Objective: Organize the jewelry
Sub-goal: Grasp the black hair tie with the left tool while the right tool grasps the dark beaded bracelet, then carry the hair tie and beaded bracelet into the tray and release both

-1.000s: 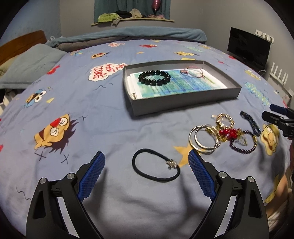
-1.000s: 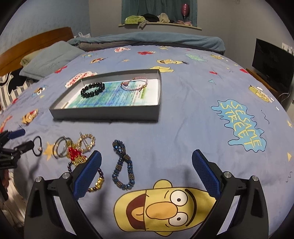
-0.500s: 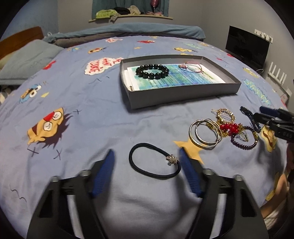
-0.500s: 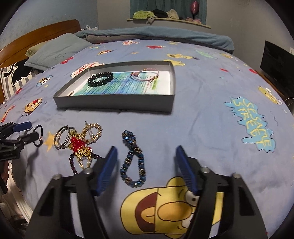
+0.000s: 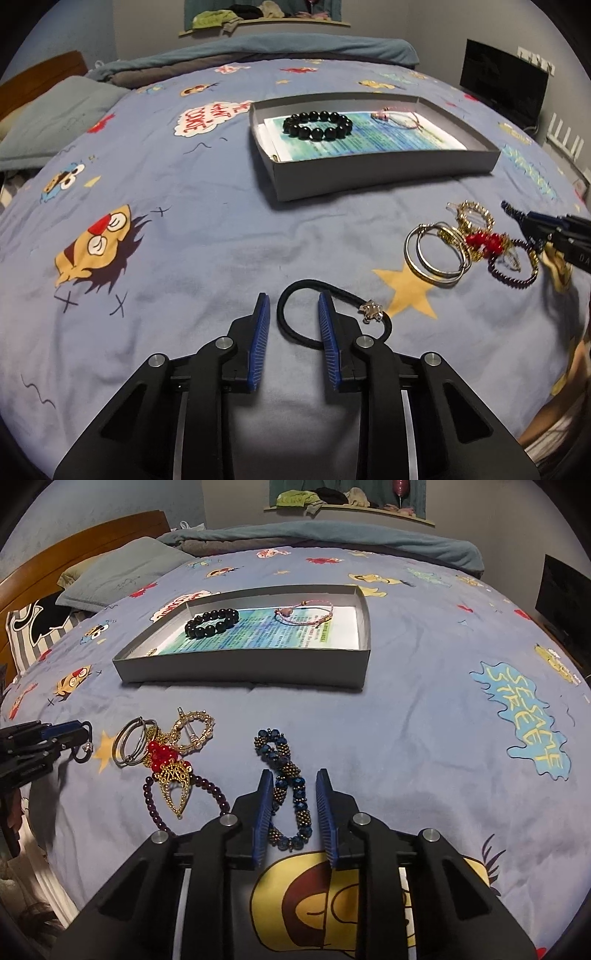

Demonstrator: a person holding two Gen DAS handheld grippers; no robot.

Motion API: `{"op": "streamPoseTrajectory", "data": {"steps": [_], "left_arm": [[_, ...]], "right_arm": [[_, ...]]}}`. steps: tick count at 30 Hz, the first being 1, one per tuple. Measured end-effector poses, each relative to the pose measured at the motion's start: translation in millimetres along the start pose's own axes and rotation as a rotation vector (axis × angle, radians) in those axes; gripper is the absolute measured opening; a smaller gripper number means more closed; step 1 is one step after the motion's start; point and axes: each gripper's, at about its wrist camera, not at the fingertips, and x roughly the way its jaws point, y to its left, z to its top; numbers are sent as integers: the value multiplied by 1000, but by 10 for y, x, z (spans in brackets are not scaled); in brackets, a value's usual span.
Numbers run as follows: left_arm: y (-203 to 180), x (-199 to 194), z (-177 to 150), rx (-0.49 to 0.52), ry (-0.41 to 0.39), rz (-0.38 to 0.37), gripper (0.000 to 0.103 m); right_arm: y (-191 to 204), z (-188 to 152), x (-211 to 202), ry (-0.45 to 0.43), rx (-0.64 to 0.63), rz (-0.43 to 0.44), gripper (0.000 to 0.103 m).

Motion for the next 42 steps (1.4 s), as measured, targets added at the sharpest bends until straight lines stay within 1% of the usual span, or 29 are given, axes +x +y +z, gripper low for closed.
{"op": "streamPoseTrajectory", "data": {"steps": [2,4,5,7,9,10,14,20,25,29,37,42], "left_arm": [[-10,36,8,5,0,-2,28],[-17,80,18,13,-1,-2,24],[-24,87,21,19,-3,-3,21],[-60,77,25,44,-14,6,10],[-77,44,32,59,-29,15,5],[-77,21,41,60,-37,13,4],[-62,-107,89,47,-68,-15,4],[-110,-351,190,62,-131,-46,4],[-153,-553,319,84,-187,-46,4],[-155,-639,460,89,-217,-47,4],[-125,-570,832,102,-245,-35,4],[-94,-443,1079,90,-242,-40,4]], "right_arm": [[-3,8,35,7,6,3,24],[-5,13,57,10,14,14,15],[-6,16,62,12,20,22,12],[-13,20,43,7,25,29,11],[-14,27,11,-2,26,31,8],[-19,31,-17,-11,28,33,8],[-36,64,-120,-45,27,24,8],[-28,144,-310,-102,14,19,8],[-25,238,-446,-146,0,3,8],[-22,355,-517,-173,-14,-3,8],[5,753,-673,-258,-46,-20,8],[5,1026,-626,-280,-52,-20,8]]}}
